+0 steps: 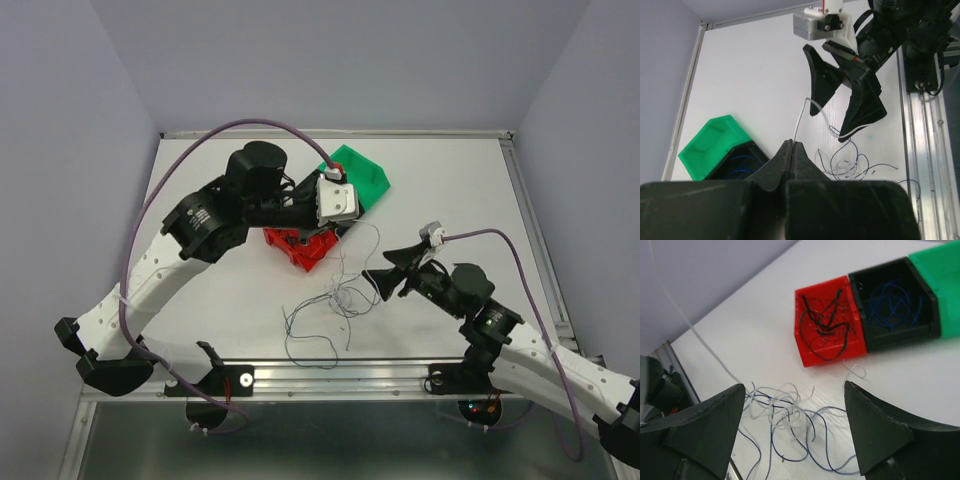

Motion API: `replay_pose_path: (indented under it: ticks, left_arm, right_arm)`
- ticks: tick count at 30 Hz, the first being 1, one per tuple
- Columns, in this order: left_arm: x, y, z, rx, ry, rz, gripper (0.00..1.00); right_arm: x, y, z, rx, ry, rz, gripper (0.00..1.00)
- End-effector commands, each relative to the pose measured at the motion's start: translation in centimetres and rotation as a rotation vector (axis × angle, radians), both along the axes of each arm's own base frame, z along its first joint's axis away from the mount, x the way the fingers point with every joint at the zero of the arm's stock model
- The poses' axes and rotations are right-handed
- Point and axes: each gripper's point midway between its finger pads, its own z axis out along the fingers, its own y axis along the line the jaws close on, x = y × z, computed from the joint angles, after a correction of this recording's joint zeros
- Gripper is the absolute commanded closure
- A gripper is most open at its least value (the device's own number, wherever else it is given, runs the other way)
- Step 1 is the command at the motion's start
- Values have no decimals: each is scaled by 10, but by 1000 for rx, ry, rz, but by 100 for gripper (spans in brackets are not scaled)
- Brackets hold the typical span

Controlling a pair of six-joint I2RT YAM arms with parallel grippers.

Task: Untangle the cables

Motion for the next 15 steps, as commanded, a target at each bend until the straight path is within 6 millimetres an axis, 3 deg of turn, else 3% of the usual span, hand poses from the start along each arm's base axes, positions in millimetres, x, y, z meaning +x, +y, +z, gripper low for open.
replay_pose_path:
  ticks: [1, 3, 4, 6, 8, 9, 10, 13, 14, 15]
  left_arm:
    - [-19, -5, 34, -35, 47, -27, 100]
    - [-21, -15, 45, -55, 51, -43, 100]
    - [-22, -17, 63, -99, 41, -44, 100]
    - [-21, -22, 80, -140, 22, -36, 100]
    - [-13, -27, 108, -205, -10, -1, 100]
    - [-13, -24, 134, -264, -48, 14, 100]
    - [-8, -22, 148, -296, -69, 48, 100]
    - [-3, -14, 194, -398, -142, 90, 100]
    - [2, -9, 208, -436, -173, 127, 100]
    - [4, -4, 221, -471, -204, 152, 100]
  right_arm:
    - [-31, 23, 44, 108, -207, 231, 13]
    - [-28, 29, 51, 111, -228, 243, 11]
    - [-26, 32, 52, 100, -225, 248, 11]
    - [-25, 39, 52, 82, -224, 278, 12]
    - [-29, 49, 52, 87, -238, 337, 12]
    - [-30, 52, 52, 91, -240, 350, 12]
    - [-27, 55, 51, 89, -238, 352, 15]
    - [-22, 60, 50, 76, -231, 353, 43]
    - [-23, 63, 48, 72, -225, 369, 64]
    - [-24, 63, 48, 72, -224, 377, 72]
